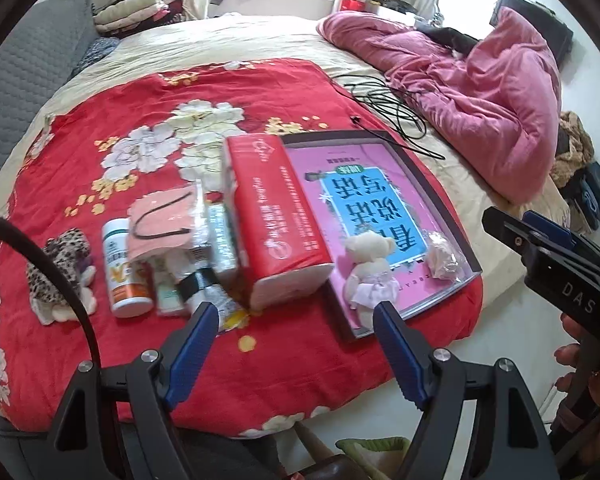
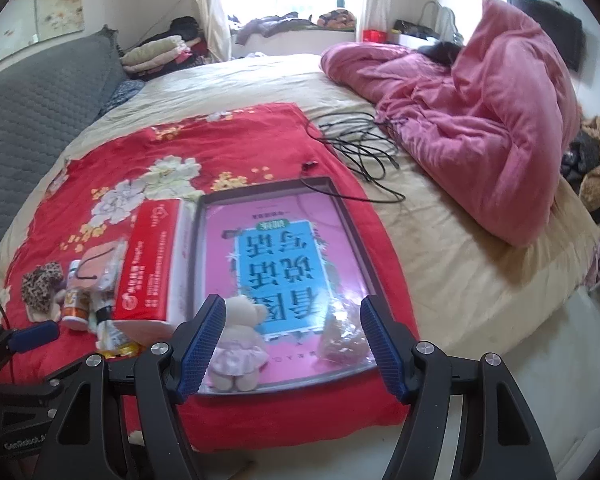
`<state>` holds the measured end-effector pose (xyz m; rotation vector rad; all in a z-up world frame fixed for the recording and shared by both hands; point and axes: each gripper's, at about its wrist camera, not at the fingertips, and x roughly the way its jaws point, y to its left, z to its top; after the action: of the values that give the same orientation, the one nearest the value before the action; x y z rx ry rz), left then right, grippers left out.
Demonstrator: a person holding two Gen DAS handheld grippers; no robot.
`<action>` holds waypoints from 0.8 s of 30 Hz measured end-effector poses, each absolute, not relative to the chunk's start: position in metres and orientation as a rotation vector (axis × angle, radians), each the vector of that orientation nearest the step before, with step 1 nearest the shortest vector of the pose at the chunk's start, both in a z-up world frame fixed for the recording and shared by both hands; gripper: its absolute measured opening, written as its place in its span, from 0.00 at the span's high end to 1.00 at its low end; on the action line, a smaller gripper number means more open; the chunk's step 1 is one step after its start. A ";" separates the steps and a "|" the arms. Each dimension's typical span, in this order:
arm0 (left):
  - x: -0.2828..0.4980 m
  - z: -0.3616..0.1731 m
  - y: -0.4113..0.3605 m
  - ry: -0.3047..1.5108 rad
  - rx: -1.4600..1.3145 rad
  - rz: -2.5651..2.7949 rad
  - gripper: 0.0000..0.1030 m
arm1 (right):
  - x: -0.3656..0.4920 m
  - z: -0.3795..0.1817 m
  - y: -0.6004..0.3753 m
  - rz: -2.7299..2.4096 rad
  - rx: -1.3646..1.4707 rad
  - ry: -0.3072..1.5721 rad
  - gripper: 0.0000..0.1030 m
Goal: Organize soft objects
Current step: 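Withdraw both tools from the tray back toward the item pile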
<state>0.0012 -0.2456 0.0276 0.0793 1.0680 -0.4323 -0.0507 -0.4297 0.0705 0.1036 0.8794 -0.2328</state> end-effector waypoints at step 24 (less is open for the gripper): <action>0.015 0.056 -0.098 1.039 -0.040 -0.273 0.23 | -0.047 0.107 -0.321 -0.090 0.044 0.816 0.30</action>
<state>0.0155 -0.0984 0.0560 -0.0397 1.0387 -0.2730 -0.0472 -0.3210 0.1066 0.0441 0.8157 -0.0897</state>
